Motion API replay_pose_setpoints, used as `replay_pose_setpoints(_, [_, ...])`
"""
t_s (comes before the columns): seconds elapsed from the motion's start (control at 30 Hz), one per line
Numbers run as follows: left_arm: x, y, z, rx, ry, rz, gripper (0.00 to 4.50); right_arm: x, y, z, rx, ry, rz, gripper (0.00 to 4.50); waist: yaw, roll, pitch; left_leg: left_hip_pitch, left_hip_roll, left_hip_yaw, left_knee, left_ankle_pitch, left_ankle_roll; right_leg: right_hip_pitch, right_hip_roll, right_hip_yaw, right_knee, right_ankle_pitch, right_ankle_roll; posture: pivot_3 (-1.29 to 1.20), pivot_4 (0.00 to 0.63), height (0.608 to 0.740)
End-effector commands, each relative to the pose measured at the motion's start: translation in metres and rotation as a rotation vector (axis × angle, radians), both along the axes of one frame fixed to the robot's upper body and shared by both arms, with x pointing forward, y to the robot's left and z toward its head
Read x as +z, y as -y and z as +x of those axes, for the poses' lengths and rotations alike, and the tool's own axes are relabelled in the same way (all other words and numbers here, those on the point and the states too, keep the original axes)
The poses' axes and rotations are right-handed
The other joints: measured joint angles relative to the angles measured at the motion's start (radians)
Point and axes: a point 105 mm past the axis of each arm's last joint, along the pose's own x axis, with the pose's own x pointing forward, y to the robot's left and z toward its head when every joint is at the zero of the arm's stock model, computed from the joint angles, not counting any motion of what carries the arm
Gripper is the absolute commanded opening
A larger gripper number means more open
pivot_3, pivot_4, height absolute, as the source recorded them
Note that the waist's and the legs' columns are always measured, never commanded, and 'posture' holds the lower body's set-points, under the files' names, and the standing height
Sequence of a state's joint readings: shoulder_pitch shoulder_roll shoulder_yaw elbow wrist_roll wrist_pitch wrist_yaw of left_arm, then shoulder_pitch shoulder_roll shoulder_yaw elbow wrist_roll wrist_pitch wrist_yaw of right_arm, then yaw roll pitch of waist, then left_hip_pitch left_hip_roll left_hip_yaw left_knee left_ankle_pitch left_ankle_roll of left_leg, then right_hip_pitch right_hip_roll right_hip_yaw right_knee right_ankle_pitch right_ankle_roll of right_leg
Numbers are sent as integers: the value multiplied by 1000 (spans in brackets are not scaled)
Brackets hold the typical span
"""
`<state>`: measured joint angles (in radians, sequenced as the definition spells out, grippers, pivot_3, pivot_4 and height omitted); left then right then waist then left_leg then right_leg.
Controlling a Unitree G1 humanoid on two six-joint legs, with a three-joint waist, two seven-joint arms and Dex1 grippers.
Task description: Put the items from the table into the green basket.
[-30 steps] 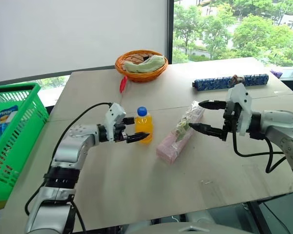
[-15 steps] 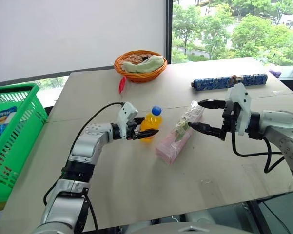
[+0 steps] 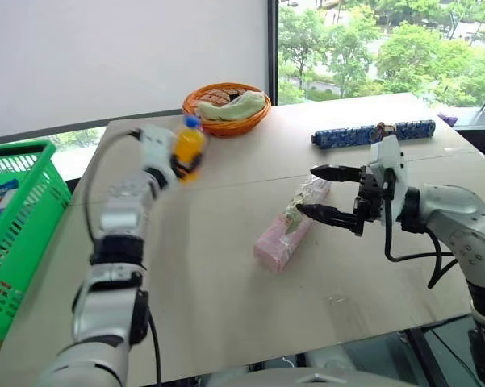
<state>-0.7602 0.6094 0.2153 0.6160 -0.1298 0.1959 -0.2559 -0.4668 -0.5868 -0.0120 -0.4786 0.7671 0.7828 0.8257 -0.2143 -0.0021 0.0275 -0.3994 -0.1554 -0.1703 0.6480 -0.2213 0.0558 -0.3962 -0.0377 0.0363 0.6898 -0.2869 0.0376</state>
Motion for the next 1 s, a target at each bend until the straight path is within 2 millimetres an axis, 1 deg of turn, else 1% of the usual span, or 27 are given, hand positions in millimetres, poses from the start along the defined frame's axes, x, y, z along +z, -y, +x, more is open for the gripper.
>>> replay_pose_setpoints(0.03, [77,-78,-34,362,240,90,3125,17,-8,-2,49,53,43,4500,-8,-1,-1,0,0,0,0,0,0,0,0,0,0,0,0,-176,0,740])
replay_pose_setpoints(0.1, [98,-118,-61,562,283,133,3125,19,-10,1,55,57,47,4500,-7,-1,-1,0,0,0,-1,-1,1,-1,0,0,0,0,0,-155,0,740])
replay_pose_setpoints(0.13, [105,-136,-76,652,304,145,3125,20,-11,2,56,61,51,4500,-3,-1,-1,0,0,0,-1,-1,2,-1,0,0,0,0,0,-143,0,740])
replay_pose_setpoints(0.17, [109,-153,-90,734,303,164,3125,21,-12,4,63,66,59,4500,-1,-1,-1,0,0,0,-1,-2,2,-1,-1,0,0,0,0,-143,0,740])
replay_pose_setpoints(0.23, [105,-173,-107,813,273,170,3125,24,-16,5,80,75,78,4500,11,-2,-1,0,-1,1,-1,-2,3,-1,-1,0,0,0,0,-143,0,740])
replay_pose_setpoints(0.33, [93,-192,-124,897,213,196,3125,30,-21,5,115,90,111,4500,42,-2,-1,0,-2,0,-1,-2,3,-1,-1,0,0,0,0,-107,0,740])
replay_pose_setpoints(0.4, [80,-202,-134,950,174,167,3125,35,-25,4,146,96,139,4500,68,-4,-3,0,-2,0,0,-3,4,0,-2,-1,0,0,0,-107,0,740])
replay_pose_setpoints(0.47, [70,-207,-139,980,152,155,3125,39,-26,5,157,102,159,4500,91,-10,-6,1,-2,0,1,-3,5,0,-2,-1,3,0,0,-94,0,740])
replay_pose_setpoints(0.6, [55,-208,-138,971,112,135,3125,41,-29,6,165,108,170,4500,128,-17,-10,1,-2,-1,2,-3,1,0,-1,-3,5,0,0,-88,0,740])
replay_pose_setpoints(0.63, [52,-209,-139,982,100,138,4110,42,-30,6,169,108,174,4500,132,-19,-11,2,-2,-2,2,-4,-1,0,-1,-4,5,0,-1,-90,0,740])
replay_pose_setpoints(0.67, [48,-211,-140,990,86,131,4412,43,-30,5,173,107,177,4500,137,-20,-12,2,-2,-2,2,-4,-1,0,-1,-4,5,1,-1,-90,0,740])
replay_pose_setpoints(0.8, [45,-212,-141,1007,77,113,4472,42,-30,5,170,102,170,4500,143,-22,-14,2,-3,-1,1,-4,-2,0,-2,-2,5,1,-1,-102,0,740])
replay_pose_setpoints(0.87, [48,-209,-136,990,105,93,4472,40,-27,6,154,102,157,4500,143,-22,-13,2,-3,-1,1,-4,-2,-1,-2,-2,5,1,-1,-102,0,740])
replay_pose_setpoints(0.93, [56,-198,-123,906,187,25,4472,38,-24,8,131,103,146,4500,143,-22,-13,2,-2,-1,1,-4,-2,-1,-1,-2,6,1,-1,-102,0,740])
replay_pose_setpoints(1.0, [71,-176,-101,731,299,-34,4472,36,-19,11,104,106,135,4500,147,-21,-13,2,-2,-1,1,-4,-2,-1,-2,-3,5,1,-1,-113,0,740])
